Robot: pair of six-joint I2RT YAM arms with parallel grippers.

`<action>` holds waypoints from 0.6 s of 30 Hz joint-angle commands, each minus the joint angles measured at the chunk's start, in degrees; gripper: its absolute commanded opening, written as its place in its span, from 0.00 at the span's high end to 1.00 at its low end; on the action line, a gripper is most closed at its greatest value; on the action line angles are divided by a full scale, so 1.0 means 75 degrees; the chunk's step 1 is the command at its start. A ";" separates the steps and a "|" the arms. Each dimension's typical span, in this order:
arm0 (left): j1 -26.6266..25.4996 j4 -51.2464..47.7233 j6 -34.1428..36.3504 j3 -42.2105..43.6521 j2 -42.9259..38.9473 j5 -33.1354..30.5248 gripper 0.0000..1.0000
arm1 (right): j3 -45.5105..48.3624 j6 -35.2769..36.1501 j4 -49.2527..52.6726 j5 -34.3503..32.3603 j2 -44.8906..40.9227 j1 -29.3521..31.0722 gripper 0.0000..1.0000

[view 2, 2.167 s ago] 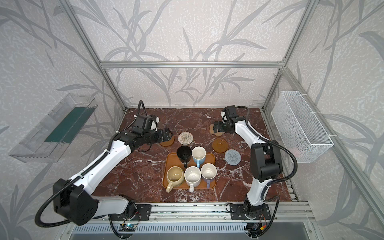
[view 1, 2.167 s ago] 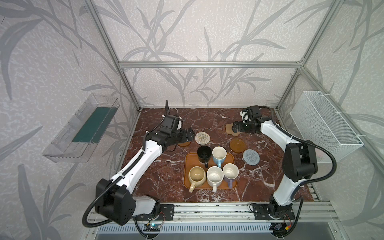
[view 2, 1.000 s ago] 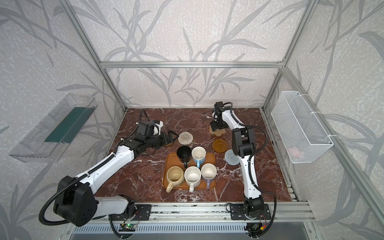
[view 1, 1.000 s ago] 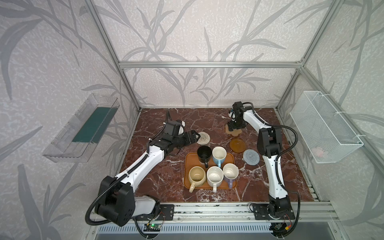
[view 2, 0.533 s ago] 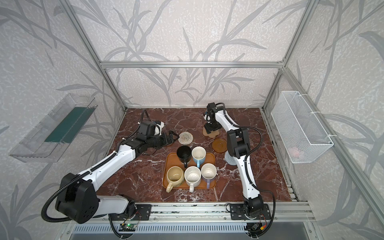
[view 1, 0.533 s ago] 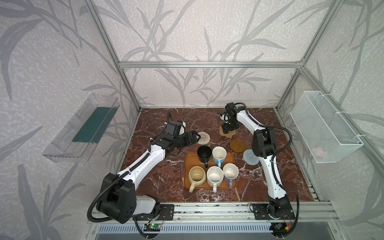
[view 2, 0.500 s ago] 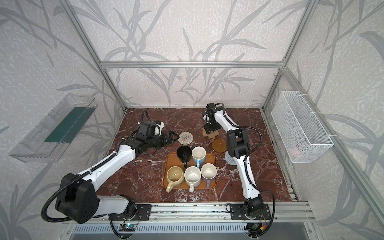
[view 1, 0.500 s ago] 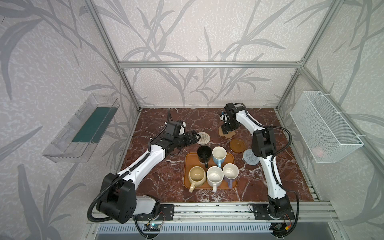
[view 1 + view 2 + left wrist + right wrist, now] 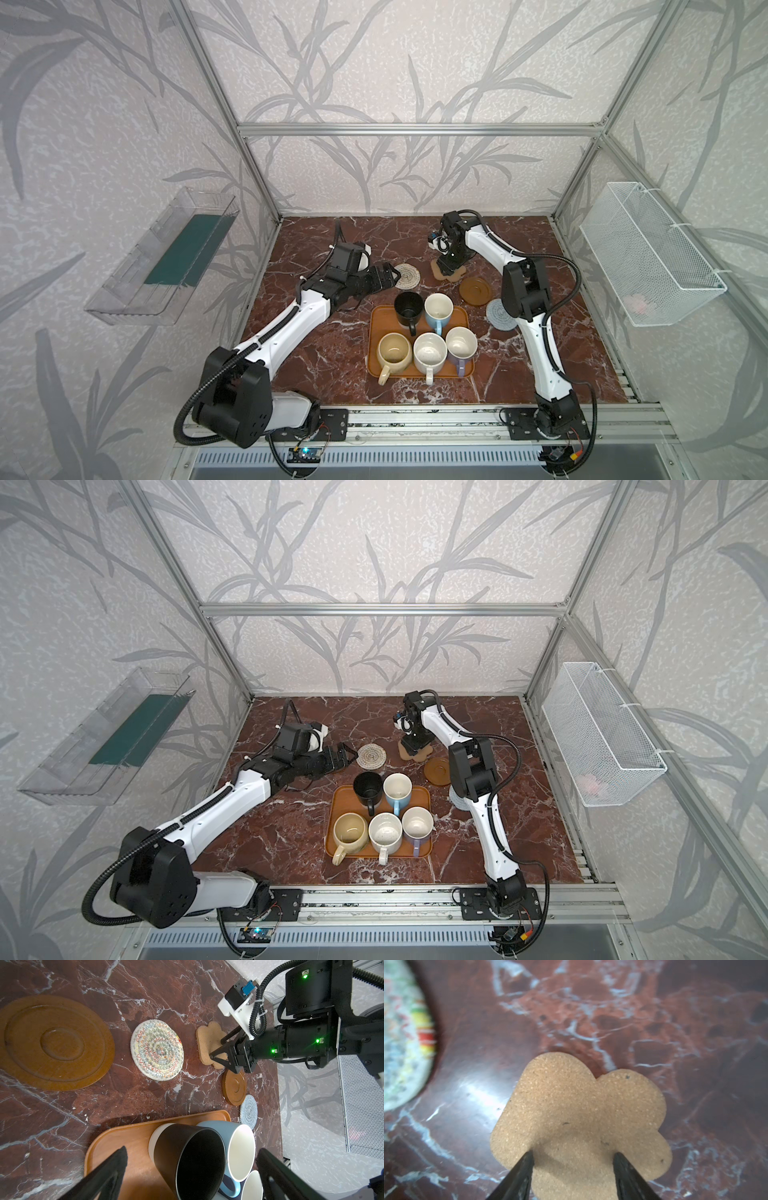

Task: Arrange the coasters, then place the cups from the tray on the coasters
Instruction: 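Grip the cork flower coaster with right gripper and slide it toward the woven coaster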

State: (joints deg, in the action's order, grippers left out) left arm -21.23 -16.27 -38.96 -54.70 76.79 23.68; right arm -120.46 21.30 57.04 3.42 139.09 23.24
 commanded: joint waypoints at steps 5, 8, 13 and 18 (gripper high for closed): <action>0.0011 -0.0243 0.0180 -0.0143 -0.0272 -0.0032 0.01 | 0.0703 0.0615 0.0326 0.0045 -0.0315 0.0287 0.38; 0.0019 -0.0300 0.0225 -0.0161 -0.0318 -0.0046 0.01 | 0.0801 0.0704 0.0275 0.0060 -0.0461 0.0341 0.38; 0.0019 -0.0378 0.0263 -0.0241 -0.0325 -0.0005 0.01 | 0.1380 0.0515 -0.0616 0.0328 -0.1068 0.0375 0.31; 0.0030 -0.0517 0.0329 -0.0246 -0.0482 -0.0075 0.01 | 0.1945 -0.0237 -0.1444 0.0399 -0.1698 0.0320 0.27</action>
State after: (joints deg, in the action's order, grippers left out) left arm -21.23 -18.94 -37.69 -54.76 75.26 23.68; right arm -107.28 23.09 49.91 5.08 131.02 25.61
